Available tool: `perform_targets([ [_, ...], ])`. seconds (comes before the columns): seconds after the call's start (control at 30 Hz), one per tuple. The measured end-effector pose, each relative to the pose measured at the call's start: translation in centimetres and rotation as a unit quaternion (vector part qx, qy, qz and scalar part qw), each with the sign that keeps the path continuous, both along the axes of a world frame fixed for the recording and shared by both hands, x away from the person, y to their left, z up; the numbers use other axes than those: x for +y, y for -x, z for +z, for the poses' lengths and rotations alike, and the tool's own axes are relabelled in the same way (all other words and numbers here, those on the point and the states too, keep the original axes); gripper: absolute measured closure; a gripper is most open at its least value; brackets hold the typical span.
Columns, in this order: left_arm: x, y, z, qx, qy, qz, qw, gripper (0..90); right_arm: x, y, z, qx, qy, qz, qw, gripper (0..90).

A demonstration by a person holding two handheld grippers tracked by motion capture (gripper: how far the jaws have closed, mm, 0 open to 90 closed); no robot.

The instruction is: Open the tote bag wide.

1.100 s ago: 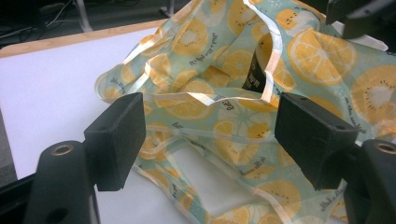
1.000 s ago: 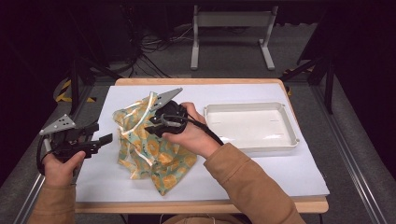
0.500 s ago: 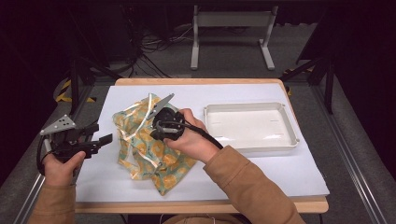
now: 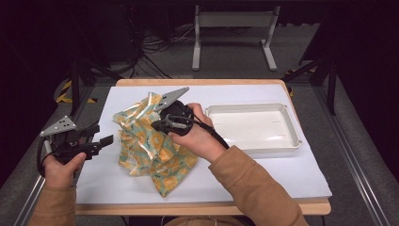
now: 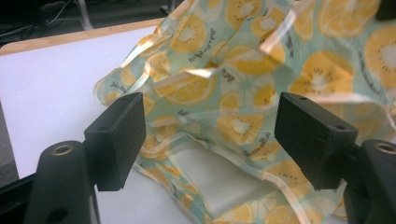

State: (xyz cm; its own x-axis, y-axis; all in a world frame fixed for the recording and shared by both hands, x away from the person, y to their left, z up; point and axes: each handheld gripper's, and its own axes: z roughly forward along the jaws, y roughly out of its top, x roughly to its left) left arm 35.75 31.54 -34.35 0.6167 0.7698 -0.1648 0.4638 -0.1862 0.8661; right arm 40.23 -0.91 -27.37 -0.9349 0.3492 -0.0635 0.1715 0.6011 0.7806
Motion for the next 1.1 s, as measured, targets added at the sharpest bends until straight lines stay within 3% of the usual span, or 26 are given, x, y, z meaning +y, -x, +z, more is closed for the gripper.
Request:
perform_targets([
  [0.23, -0.1, -0.2, 0.0, 0.000, -0.001, -0.002, 1.0000, 25.5, -1.2, 0.0, 1.3, -0.018, -0.028, -0.014, 0.9994, 90.0],
  [0.63, -0.6, -0.4, -0.3, 0.010, -0.009, -0.016, 0.9998, 25.4, -3.6, -0.4, 3.1, -0.024, -0.072, -0.037, 0.9964, 90.0],
  [1.1, -1.9, -0.9, -0.9, 0.017, -0.028, -0.039, 0.9987, 25.7, -6.0, -1.1, 4.0, -0.028, -0.096, -0.065, 0.9928, 90.0],
])
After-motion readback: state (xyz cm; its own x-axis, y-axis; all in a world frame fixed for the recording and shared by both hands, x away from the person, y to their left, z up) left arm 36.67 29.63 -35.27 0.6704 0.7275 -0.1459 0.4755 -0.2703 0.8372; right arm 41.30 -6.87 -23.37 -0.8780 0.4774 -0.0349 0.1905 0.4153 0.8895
